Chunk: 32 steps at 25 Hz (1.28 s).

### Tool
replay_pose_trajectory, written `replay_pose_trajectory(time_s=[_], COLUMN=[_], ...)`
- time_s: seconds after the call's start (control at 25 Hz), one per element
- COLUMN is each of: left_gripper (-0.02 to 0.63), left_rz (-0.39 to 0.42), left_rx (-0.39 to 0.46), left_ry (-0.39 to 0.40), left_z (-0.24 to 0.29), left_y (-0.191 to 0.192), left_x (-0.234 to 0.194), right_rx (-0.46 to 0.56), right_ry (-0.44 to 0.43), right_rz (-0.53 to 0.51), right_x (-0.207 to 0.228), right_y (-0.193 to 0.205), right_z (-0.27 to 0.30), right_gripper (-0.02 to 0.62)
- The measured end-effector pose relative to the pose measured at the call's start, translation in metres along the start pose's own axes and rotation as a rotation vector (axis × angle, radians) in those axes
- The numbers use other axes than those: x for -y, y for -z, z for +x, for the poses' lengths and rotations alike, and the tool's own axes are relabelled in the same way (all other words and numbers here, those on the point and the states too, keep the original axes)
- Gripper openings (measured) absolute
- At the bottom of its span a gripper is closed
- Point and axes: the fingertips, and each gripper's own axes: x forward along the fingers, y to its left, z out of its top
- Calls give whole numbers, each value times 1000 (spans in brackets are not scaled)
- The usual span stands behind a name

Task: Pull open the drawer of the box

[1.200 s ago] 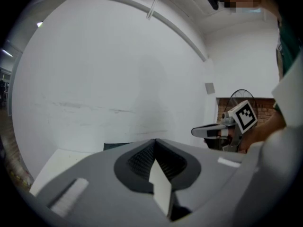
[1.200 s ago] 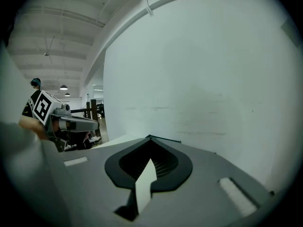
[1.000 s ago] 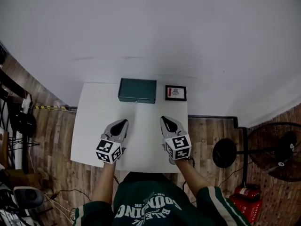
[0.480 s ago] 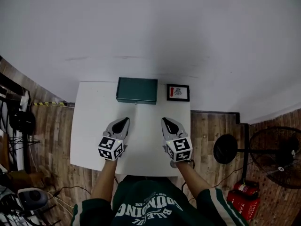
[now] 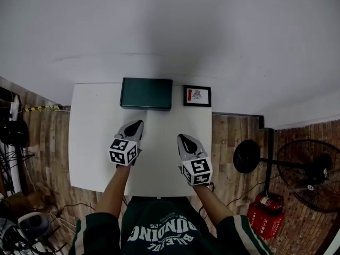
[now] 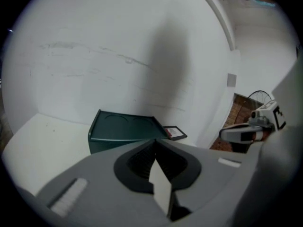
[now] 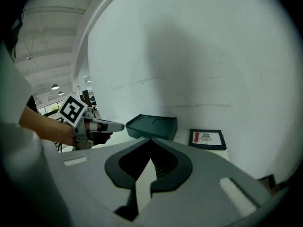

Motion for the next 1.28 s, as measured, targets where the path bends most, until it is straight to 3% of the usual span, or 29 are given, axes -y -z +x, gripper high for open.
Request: replay_pose_trajectory(time_s=[0.28, 0.64, 0.92, 1.28], left_gripper=[55, 138, 137, 127], left_rz=[-117, -338, -312, -334], left_rx=[-73, -141, -208, -209], left_ry=[-8, -22, -58, -51], left_z=[39, 78, 91, 88], left_y=[25, 49, 57, 61], left_x=[-27, -51, -56, -53], right_rx=[-64, -100, -105, -117], right_ry=[24, 67, 87, 100], right_rz=[14, 29, 55, 59], right_x=[9, 24, 26, 24], right_y=[27, 40, 45, 55], right_z=[0, -1, 1, -6], right_gripper=[2, 2, 2, 2])
